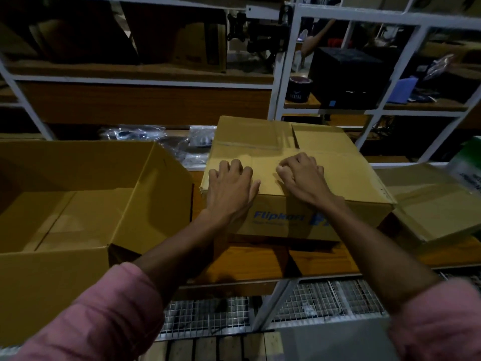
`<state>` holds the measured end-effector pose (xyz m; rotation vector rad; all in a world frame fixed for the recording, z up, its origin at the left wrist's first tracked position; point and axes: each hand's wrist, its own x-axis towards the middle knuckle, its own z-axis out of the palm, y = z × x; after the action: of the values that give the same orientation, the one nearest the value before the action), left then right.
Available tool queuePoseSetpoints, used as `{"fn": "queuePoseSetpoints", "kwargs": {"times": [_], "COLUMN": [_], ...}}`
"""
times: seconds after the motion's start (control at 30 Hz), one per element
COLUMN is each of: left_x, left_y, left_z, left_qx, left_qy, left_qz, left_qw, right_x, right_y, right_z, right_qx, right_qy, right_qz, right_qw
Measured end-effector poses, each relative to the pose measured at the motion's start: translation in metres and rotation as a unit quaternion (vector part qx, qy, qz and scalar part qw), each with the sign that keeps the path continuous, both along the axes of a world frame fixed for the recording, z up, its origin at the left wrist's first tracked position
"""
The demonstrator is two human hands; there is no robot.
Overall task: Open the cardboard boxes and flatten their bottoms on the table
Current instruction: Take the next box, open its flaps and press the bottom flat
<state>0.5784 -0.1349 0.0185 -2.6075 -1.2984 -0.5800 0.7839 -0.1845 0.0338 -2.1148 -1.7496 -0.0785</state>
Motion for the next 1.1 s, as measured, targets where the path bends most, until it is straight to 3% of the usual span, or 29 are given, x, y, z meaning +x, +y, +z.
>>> {"fn": "queuePoseSetpoints", "kwargs": {"times": [0.2, 0.27, 0.33, 0.43, 0.53, 0.6, 0.7, 0.83, 1.0, 1.1], "left_x": [0.007, 0.007, 0.01, 0.02, 0.032, 0.037, 0.042, 0.036, 0.03, 0.025], "left_y": [0.022, 0.03, 0.036, 0.04, 0.023, 0.008, -0.005, -0.023, -0.044, -0.05], "left_z": [0.019, 0.029, 0.045, 0.082, 0.129, 0.155, 0.179, 0.196, 0.194, 0.196], "left_qx": [-0.064, -0.075, -0.062, 0.005, 0.068, 0.064, 0.003, -0.149, -0.254, -0.322], "left_qy": [0.008, 0.006, -0.01, -0.011, -0.01, -0.015, -0.019, 0.03, 0.113, 0.095], "left_qz": [0.009, 0.004, -0.004, -0.006, 0.003, -0.005, -0.043, -0.124, -0.168, -0.165], "left_qw": [0.998, 0.997, 0.998, 1.0, 0.998, 0.998, 0.999, 0.981, 0.946, 0.927], "right_x": [0.016, 0.016, 0.014, 0.014, 0.011, 0.008, 0.005, -0.006, -0.022, -0.025], "right_y": [0.073, 0.084, 0.084, 0.073, 0.048, 0.03, 0.007, -0.022, -0.042, -0.049], "right_z": [0.017, 0.033, 0.055, 0.1, 0.146, 0.169, 0.19, 0.205, 0.194, 0.189], "right_qx": [-0.141, -0.113, -0.018, 0.07, 0.064, 0.003, -0.129, -0.277, -0.312, -0.316], "right_qy": [-0.019, -0.016, -0.019, -0.004, 0.007, 0.016, 0.035, 0.041, 0.015, 0.024], "right_qz": [-0.032, -0.057, -0.07, -0.057, -0.024, -0.001, 0.004, 0.031, 0.062, 0.07], "right_qw": [0.989, 0.992, 0.997, 0.996, 0.998, 1.0, 0.991, 0.96, 0.948, 0.946]}}
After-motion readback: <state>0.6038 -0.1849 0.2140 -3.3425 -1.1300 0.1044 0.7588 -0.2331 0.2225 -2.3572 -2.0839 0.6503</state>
